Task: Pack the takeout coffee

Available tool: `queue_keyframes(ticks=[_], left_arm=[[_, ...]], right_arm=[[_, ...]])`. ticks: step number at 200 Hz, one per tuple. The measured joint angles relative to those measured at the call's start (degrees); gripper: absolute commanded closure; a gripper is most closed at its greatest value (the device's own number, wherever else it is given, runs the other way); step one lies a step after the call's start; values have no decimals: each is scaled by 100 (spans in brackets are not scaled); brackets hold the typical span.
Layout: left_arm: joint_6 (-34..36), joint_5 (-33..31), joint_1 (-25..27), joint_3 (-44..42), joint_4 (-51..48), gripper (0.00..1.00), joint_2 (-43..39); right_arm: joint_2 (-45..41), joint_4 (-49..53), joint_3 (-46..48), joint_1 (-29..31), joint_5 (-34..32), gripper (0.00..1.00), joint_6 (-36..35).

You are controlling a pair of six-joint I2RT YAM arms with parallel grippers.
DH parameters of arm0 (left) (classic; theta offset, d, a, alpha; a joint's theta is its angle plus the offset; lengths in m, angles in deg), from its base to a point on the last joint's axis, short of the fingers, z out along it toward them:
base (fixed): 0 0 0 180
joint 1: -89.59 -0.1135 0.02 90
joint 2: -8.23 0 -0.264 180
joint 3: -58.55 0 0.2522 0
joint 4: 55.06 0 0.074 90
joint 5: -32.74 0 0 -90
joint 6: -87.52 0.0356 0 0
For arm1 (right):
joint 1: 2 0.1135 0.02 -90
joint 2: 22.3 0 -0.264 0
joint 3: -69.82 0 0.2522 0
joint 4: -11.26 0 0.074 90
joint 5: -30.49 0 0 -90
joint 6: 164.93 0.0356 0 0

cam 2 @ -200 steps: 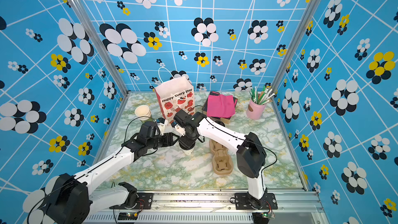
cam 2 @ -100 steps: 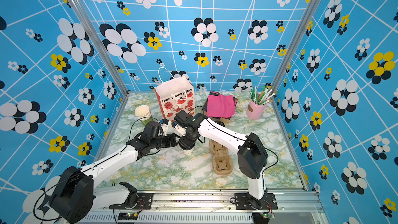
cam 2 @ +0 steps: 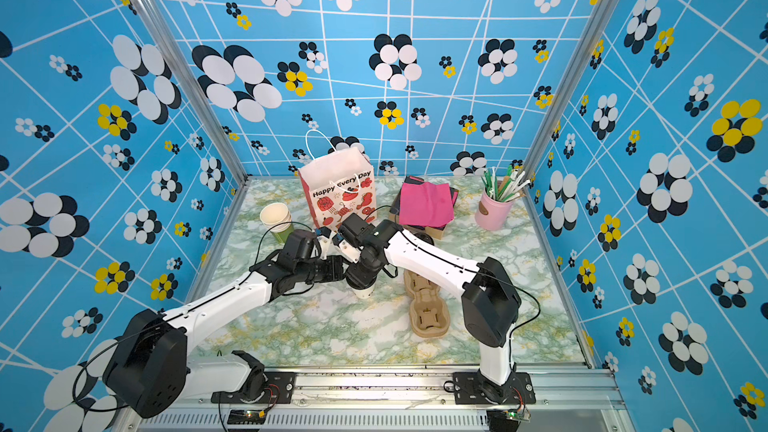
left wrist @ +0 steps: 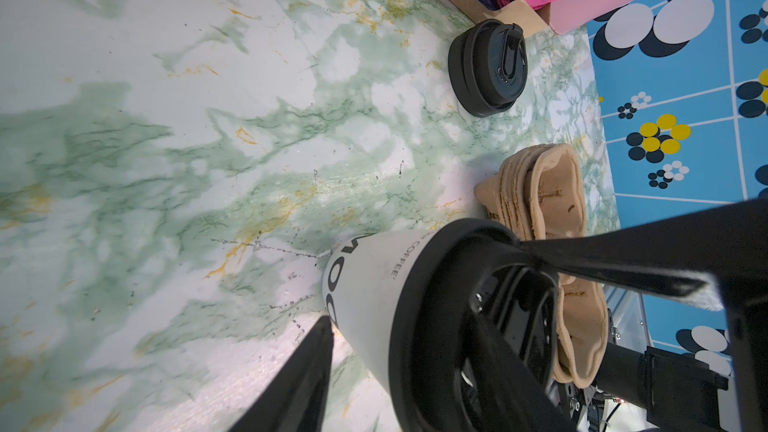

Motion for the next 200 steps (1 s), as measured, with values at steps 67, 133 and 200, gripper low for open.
queue_keyframes(ticks=[67,133,200], left_arm=[[105,-66,92,87,-48,54,50],[402,-542,343,254,-306,55,24],[476,-802,446,249,-485,56,-142]], right_arm=[[-140,-203,160,0,20,37,7],[-177,-254,177,-4,13,32,92],[-236,-372,245,-4,0,29,275]])
